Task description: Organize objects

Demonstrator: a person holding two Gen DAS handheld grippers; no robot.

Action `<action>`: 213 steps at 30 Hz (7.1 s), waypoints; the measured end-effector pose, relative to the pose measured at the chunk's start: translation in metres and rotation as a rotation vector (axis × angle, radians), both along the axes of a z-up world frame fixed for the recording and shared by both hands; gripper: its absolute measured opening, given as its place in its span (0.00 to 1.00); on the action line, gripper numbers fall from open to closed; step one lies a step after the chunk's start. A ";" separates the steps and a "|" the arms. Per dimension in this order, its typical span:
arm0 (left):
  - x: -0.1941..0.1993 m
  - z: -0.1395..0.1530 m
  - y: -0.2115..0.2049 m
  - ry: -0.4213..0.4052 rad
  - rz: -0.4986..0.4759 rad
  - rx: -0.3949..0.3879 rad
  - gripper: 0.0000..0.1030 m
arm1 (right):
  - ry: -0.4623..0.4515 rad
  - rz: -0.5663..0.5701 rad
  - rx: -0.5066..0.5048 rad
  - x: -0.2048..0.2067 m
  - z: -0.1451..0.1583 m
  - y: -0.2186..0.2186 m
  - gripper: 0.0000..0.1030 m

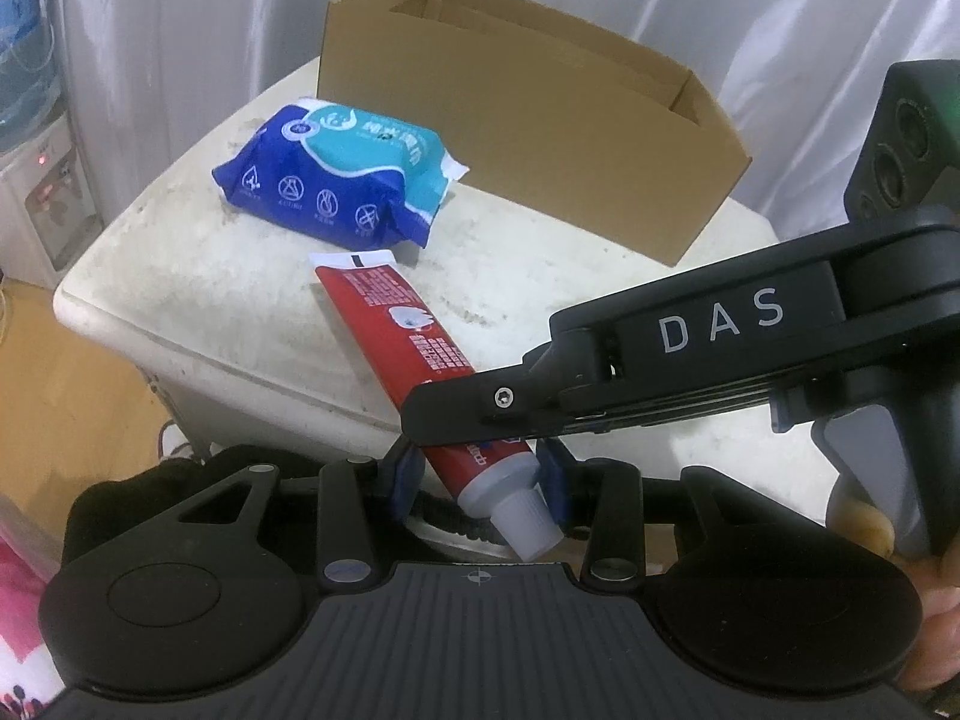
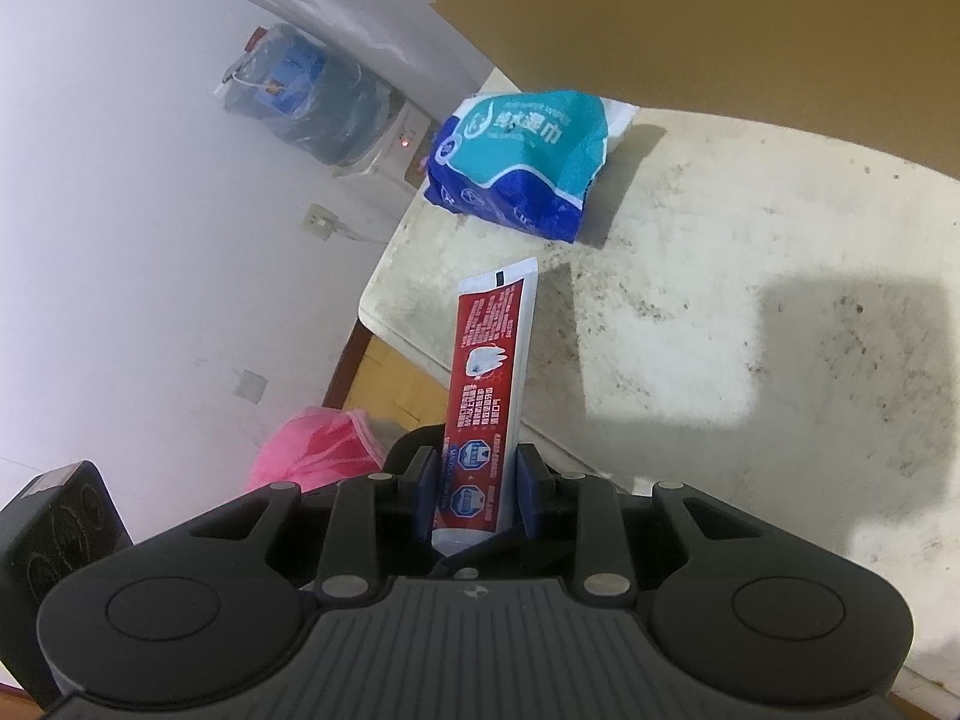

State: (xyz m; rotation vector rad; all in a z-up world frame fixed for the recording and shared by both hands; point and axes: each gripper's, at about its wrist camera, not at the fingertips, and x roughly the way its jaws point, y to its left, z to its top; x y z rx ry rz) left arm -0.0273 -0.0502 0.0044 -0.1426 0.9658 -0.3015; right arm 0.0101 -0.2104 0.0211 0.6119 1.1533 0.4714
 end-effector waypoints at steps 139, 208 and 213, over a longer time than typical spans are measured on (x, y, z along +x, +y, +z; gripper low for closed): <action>0.116 0.083 0.047 -0.076 0.122 -0.078 0.71 | -0.058 0.076 -0.097 0.236 0.057 -0.044 0.69; 0.182 0.089 0.012 -0.215 -0.041 0.058 0.49 | 0.071 0.365 -0.370 0.258 -0.004 -0.035 0.54; 0.192 0.084 0.019 -0.196 -0.022 0.055 0.49 | 0.113 0.465 -0.318 0.273 -0.016 -0.022 0.53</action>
